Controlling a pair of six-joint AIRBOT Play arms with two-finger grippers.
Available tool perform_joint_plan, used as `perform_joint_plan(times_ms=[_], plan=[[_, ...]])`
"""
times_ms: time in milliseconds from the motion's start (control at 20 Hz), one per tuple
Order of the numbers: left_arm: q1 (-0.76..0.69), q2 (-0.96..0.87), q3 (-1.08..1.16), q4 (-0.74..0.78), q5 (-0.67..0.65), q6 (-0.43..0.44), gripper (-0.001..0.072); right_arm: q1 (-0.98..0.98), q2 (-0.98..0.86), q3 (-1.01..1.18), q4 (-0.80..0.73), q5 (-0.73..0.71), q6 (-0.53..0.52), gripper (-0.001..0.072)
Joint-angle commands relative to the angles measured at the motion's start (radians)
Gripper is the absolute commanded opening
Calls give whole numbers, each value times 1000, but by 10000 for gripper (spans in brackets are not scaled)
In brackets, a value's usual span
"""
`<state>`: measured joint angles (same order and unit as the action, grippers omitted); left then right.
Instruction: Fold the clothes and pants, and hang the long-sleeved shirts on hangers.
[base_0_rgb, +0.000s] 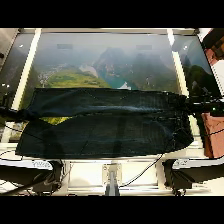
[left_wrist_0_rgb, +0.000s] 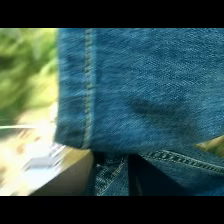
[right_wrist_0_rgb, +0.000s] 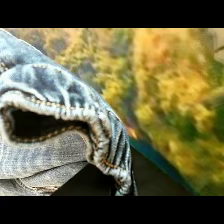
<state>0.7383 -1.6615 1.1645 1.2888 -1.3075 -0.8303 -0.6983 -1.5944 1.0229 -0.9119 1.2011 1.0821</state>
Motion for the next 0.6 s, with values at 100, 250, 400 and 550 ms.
perform_joint_plan(times_ms=[100, 250, 400, 550], plan=[[-29, -17, 0, 8, 14, 1, 27, 1, 1, 0, -1, 11, 2, 38], [-34, 3, 17, 8, 31, 1, 26, 1, 1, 0, 0, 16, 2, 38], [-29, 56, 94, 11, 96, -26, 26, 1, 1, 0, 10, 11, 2, 38], [-29, 102, 114, 11, 250, -123, 26, 1, 1, 0, 75, -11, 1, 38]])
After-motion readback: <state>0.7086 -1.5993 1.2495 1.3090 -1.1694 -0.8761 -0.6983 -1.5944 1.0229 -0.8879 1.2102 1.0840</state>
